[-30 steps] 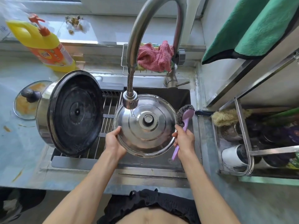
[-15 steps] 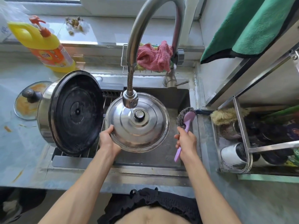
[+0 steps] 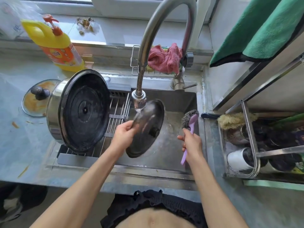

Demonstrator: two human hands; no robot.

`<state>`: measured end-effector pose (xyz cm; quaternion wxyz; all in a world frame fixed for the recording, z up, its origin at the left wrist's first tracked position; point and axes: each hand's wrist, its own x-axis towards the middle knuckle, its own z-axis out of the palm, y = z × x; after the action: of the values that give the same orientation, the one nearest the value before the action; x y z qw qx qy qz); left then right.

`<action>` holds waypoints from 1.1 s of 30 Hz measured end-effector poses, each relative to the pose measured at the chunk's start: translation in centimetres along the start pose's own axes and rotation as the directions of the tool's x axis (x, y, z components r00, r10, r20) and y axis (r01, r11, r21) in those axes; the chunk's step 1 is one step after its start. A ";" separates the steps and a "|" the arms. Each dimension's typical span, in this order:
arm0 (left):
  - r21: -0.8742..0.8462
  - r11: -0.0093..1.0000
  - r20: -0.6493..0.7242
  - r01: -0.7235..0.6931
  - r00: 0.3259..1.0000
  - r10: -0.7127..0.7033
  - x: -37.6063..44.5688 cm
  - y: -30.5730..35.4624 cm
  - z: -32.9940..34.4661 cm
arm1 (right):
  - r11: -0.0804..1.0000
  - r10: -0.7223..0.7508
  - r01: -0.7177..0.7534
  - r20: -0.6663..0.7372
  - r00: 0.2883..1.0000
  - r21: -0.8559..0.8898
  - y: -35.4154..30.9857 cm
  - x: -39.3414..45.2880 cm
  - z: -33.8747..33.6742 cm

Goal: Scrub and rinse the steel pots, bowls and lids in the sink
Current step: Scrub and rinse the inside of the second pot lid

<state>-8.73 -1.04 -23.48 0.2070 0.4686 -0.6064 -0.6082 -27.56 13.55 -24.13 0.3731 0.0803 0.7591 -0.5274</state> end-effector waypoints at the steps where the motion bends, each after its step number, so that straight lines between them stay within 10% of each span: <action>1: 0.148 0.985 0.066 -0.089 0.995 0.080 -0.1 0.1 0.5 | 1.000 -0.009 0.009 -0.011 1.000 0.017 -0.3 0.1 -0.1; 6: 0.562 0.612 0.355 -0.556 0.831 0.429 -2.1 0.1 3.0 | 0.999 -0.005 0.009 -0.092 0.996 0.048 -2.5 0.5 -1.3; 14: 0.531 0.129 0.636 -0.838 0.495 0.592 -2.4 1.0 1.3 | 0.993 0.032 -0.041 -0.083 0.996 -0.115 -1.4 1.7 -1.7; 25: 0.721 -0.018 0.517 -0.692 0.521 0.679 -2.2 0.3 -4.6 | 0.941 0.307 -0.330 0.210 0.928 0.083 1.6 1.9 4.6; 33: 0.827 0.061 0.402 -0.560 0.662 0.633 -1.4 -3.7 -4.5 | 0.979 0.145 -0.155 0.081 0.986 0.135 1.0 0.2 3.2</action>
<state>-3.18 -1.69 -25.70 0.1624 0.2264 -0.9604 -0.0090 -25.63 11.21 -25.49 0.4318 0.1447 0.6980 -0.5526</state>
